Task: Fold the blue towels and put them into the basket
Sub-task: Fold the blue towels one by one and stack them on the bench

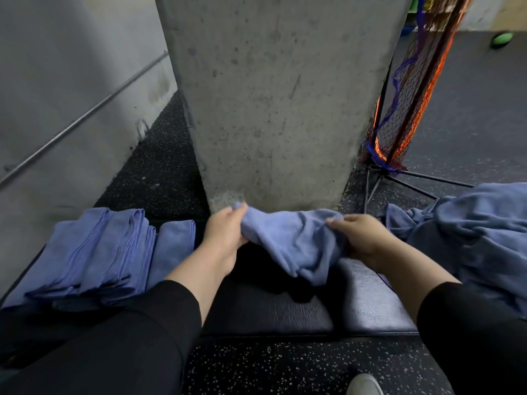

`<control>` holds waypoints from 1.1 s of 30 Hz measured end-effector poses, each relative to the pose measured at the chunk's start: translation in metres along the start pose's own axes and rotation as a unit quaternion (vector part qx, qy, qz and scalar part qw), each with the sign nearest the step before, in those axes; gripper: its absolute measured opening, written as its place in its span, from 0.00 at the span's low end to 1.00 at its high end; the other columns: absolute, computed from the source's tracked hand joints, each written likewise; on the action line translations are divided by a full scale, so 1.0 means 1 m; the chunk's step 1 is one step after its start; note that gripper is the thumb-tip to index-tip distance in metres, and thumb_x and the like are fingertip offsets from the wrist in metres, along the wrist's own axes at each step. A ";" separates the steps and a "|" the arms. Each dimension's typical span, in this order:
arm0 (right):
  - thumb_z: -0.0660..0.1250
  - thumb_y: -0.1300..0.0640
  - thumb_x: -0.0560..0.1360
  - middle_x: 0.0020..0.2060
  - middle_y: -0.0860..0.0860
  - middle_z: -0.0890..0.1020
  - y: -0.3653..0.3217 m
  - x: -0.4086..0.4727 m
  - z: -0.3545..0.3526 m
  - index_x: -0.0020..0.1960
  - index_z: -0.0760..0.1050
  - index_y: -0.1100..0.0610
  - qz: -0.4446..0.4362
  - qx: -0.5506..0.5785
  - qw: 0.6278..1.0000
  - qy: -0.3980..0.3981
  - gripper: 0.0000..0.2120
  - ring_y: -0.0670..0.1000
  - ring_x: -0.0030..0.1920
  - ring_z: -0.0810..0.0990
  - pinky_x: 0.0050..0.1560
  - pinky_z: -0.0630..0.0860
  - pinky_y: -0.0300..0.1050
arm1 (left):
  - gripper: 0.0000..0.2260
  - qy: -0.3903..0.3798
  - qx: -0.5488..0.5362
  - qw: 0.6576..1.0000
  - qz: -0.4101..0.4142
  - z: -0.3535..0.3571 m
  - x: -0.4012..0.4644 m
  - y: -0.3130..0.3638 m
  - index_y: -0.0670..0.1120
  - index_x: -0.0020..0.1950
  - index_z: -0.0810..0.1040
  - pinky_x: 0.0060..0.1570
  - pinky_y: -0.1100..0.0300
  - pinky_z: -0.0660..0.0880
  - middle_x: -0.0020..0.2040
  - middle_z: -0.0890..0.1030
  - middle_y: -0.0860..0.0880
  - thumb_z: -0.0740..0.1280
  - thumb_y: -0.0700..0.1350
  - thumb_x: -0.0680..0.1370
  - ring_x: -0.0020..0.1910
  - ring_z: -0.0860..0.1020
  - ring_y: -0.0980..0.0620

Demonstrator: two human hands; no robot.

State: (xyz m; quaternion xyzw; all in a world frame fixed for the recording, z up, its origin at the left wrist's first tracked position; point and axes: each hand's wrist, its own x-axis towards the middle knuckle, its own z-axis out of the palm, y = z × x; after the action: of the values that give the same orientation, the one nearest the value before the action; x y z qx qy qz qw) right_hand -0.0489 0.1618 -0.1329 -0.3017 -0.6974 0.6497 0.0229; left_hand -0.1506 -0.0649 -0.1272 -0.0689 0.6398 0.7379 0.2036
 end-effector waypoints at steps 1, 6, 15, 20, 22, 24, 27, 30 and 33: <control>0.69 0.54 0.79 0.38 0.63 0.77 -0.007 0.003 -0.004 0.44 0.78 0.62 -0.020 0.080 0.996 0.015 0.11 0.56 0.38 0.77 0.46 0.74 0.53 | 0.13 -0.005 -0.073 0.997 -0.004 0.002 0.001 0.008 0.40 0.57 0.79 0.58 0.46 0.80 0.56 0.84 0.38 0.64 0.49 0.83 0.53 0.84 0.44; 0.71 0.49 0.76 0.43 0.65 0.78 -0.010 -0.002 -0.011 0.55 0.75 0.75 0.014 0.137 0.988 -0.070 0.27 0.61 0.45 0.77 0.50 0.75 0.55 | 0.11 -0.083 0.064 0.992 -0.071 0.003 -0.010 0.001 0.39 0.61 0.79 0.41 0.57 0.83 0.51 0.86 0.42 0.64 0.44 0.83 0.47 0.85 0.47; 0.69 0.49 0.79 0.48 0.63 0.83 -0.023 -0.001 -0.019 0.58 0.79 0.67 -0.054 0.238 0.969 -0.046 0.20 0.59 0.49 0.82 0.51 0.80 0.53 | 0.18 -0.103 -0.042 0.990 -0.089 -0.007 -0.001 0.008 0.41 0.63 0.80 0.58 0.50 0.80 0.59 0.84 0.41 0.64 0.54 0.83 0.58 0.83 0.45; 0.68 0.54 0.80 0.50 0.63 0.82 -0.012 -0.004 -0.010 0.58 0.78 0.67 -0.021 0.084 0.996 -0.004 0.16 0.58 0.50 0.79 0.53 0.75 0.56 | 0.08 -0.026 -0.008 0.999 -0.047 0.005 -0.007 0.003 0.44 0.51 0.81 0.46 0.54 0.80 0.54 0.84 0.41 0.64 0.45 0.83 0.47 0.83 0.45; 0.66 0.51 0.81 0.52 0.62 0.82 -0.019 0.002 -0.017 0.59 0.78 0.66 -0.035 0.193 0.980 0.029 0.18 0.58 0.51 0.82 0.53 0.78 0.52 | 0.15 -0.031 -0.109 0.992 -0.046 0.002 -0.001 0.013 0.41 0.58 0.81 0.58 0.51 0.79 0.58 0.84 0.41 0.66 0.51 0.82 0.56 0.83 0.44; 0.66 0.45 0.80 0.57 0.63 0.83 -0.024 0.002 -0.026 0.63 0.78 0.65 -0.037 0.249 0.967 -0.022 0.24 0.59 0.57 0.83 0.58 0.79 0.54 | 0.20 -0.090 -0.097 0.988 -0.074 -0.002 -0.001 0.016 0.42 0.65 0.79 0.62 0.48 0.77 0.59 0.84 0.43 0.64 0.55 0.82 0.60 0.82 0.44; 0.68 0.48 0.78 0.54 0.61 0.84 -0.012 -0.006 -0.021 0.62 0.79 0.64 0.027 0.090 0.992 -0.087 0.21 0.59 0.54 0.82 0.60 0.76 0.58 | 0.14 -0.106 0.087 0.986 -0.096 -0.002 -0.013 0.004 0.43 0.65 0.79 0.56 0.46 0.79 0.55 0.85 0.42 0.63 0.47 0.83 0.54 0.84 0.44; 0.69 0.56 0.79 0.49 0.62 0.85 -0.004 -0.003 -0.017 0.55 0.80 0.64 0.046 -0.018 0.998 -0.036 0.11 0.59 0.46 0.83 0.49 0.80 0.55 | 0.11 -0.040 0.062 0.993 -0.090 0.003 -0.012 0.000 0.45 0.61 0.81 0.48 0.50 0.80 0.50 0.86 0.44 0.61 0.44 0.84 0.46 0.83 0.46; 0.66 0.56 0.81 0.53 0.63 0.84 -0.007 0.005 -0.025 0.56 0.81 0.63 0.029 0.055 0.998 0.006 0.11 0.59 0.48 0.83 0.46 0.81 0.52 | 0.12 -0.037 -0.039 0.992 -0.114 -0.002 -0.005 0.004 0.45 0.60 0.80 0.44 0.54 0.79 0.52 0.86 0.45 0.64 0.50 0.83 0.49 0.84 0.47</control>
State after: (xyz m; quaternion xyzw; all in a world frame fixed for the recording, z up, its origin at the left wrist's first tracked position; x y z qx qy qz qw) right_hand -0.0446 0.1862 -0.1247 -0.3242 -0.6512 0.6857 0.0252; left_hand -0.1481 -0.0679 -0.1219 -0.1218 0.5908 0.7361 0.3070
